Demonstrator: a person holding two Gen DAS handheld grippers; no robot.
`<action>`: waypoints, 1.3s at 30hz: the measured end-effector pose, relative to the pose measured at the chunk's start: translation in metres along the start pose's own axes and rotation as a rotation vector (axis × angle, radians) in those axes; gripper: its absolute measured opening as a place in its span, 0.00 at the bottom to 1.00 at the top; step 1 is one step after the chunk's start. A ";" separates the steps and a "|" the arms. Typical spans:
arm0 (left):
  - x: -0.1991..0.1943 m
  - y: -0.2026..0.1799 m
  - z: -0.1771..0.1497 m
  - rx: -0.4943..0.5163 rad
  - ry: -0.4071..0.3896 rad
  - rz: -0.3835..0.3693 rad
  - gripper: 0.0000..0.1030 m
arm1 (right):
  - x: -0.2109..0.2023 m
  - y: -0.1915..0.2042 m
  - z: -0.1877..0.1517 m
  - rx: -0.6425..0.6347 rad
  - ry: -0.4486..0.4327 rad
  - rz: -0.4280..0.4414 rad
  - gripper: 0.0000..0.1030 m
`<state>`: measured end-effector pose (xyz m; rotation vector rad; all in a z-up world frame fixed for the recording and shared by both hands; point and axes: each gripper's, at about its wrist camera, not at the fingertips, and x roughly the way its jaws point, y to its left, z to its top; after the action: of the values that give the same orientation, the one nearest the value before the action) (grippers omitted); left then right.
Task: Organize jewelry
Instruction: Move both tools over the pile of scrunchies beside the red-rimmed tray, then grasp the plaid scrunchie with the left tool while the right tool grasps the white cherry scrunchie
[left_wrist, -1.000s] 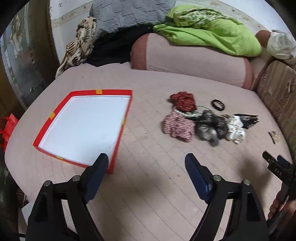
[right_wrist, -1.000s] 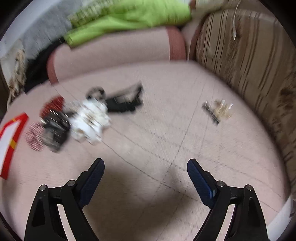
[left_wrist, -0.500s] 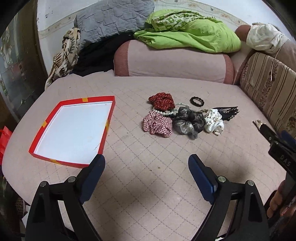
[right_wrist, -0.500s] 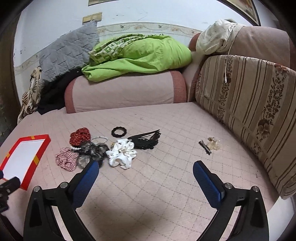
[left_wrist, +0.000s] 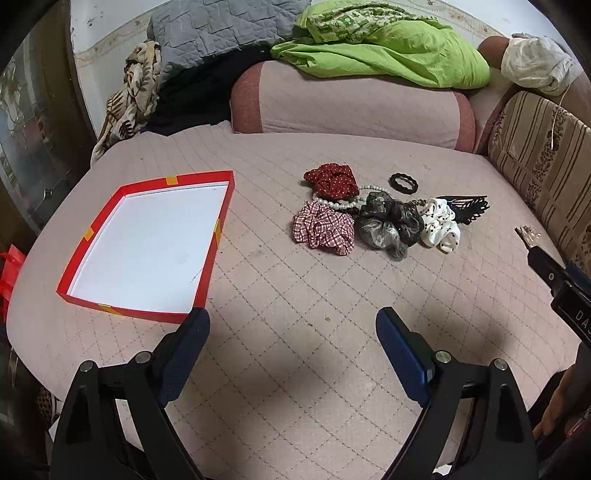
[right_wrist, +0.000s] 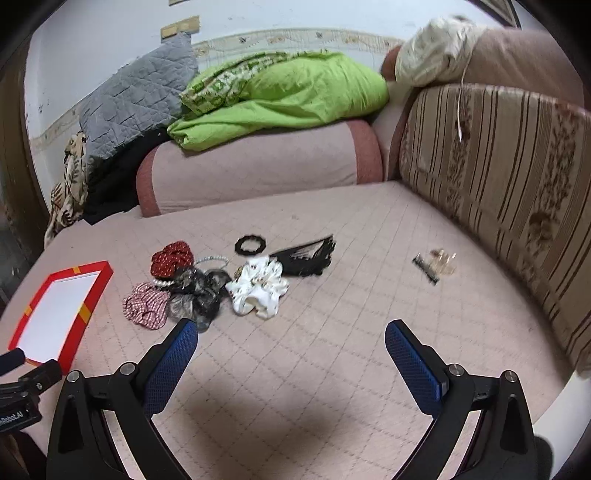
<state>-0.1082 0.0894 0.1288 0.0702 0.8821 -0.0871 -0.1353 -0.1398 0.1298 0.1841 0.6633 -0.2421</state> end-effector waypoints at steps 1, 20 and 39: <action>0.001 -0.001 0.000 0.003 0.003 0.001 0.88 | 0.002 0.000 -0.001 0.001 0.016 0.009 1.00; 0.029 0.028 0.001 -0.093 0.062 0.030 0.88 | 0.028 -0.007 -0.009 -0.011 0.116 -0.027 1.00; 0.067 0.027 0.052 -0.070 0.083 -0.059 0.88 | 0.096 -0.025 0.019 0.041 0.212 0.134 0.67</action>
<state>-0.0230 0.1084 0.1107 -0.0178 0.9699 -0.1086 -0.0581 -0.1842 0.0814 0.2956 0.8533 -0.1081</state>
